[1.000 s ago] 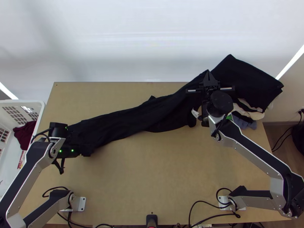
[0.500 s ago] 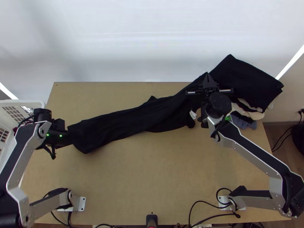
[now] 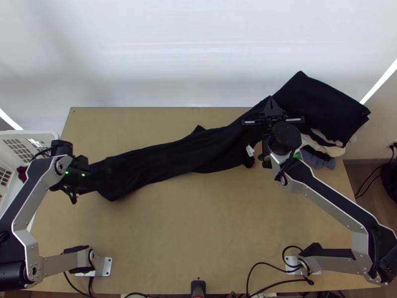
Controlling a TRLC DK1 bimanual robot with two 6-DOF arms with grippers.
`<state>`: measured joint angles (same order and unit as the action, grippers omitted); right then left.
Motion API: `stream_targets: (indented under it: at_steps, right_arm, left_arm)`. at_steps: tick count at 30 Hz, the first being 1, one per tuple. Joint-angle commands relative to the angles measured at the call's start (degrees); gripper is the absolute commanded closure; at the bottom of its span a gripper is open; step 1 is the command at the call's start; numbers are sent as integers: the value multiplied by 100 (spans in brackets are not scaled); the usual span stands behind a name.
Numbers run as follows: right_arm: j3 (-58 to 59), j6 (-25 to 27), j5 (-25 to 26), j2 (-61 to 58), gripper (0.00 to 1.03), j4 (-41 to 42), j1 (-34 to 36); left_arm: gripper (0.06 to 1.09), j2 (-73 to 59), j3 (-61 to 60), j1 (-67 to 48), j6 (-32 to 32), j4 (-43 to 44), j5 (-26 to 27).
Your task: Fold the t-shirt
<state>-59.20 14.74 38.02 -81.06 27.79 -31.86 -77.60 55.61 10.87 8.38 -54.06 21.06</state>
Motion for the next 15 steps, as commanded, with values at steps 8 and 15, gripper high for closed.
stream_targets:
  at_steps: [8,15]
  right_arm:
    - [110,-121,144,-24,100,104,-58]
    - [181,-121,162,20,100,104,-58]
  left_arm:
    - [32,87,-464,-797,111,-166,-366]
    - [32,-97,-525,-876,129,-8,-752]
